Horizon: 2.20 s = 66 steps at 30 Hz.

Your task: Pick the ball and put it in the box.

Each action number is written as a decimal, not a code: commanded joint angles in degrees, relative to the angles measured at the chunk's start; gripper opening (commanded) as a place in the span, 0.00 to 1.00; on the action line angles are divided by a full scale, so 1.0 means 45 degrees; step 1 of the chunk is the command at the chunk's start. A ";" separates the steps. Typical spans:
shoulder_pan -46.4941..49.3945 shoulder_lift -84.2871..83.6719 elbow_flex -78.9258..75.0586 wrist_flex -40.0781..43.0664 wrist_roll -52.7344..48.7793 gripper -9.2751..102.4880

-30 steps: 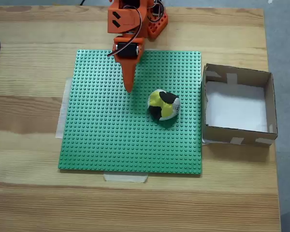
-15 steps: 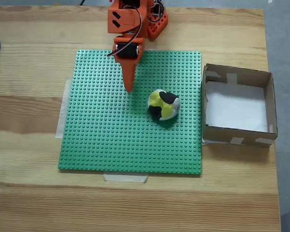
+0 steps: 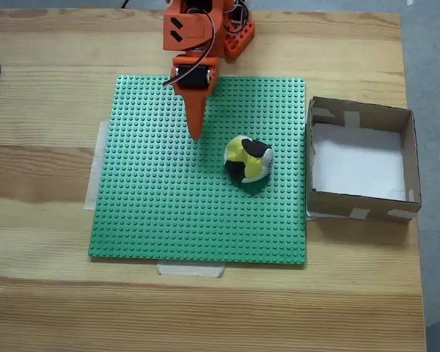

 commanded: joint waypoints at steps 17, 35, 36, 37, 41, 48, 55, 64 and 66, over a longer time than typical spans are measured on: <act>-0.0039 -0.3281 -0.4844 0.1289 -0.0352 0.08; -0.1543 -0.9219 -1.1367 0.4590 0.0508 0.08; -0.1641 -0.9531 -1.1680 0.4766 0.0605 0.08; -0.1758 -0.9844 -1.1992 0.4941 0.0664 0.08; -0.2207 -1.1191 -1.3418 0.5879 0.1055 0.08; -0.2949 -1.3457 -1.5742 0.7285 0.1523 0.08; -0.3379 -1.5332 -1.7422 0.8086 0.1719 0.08; -0.4121 -1.7363 -1.9336 0.9258 0.1914 0.08; -0.4258 -1.7695 -1.9531 0.9297 0.1699 0.08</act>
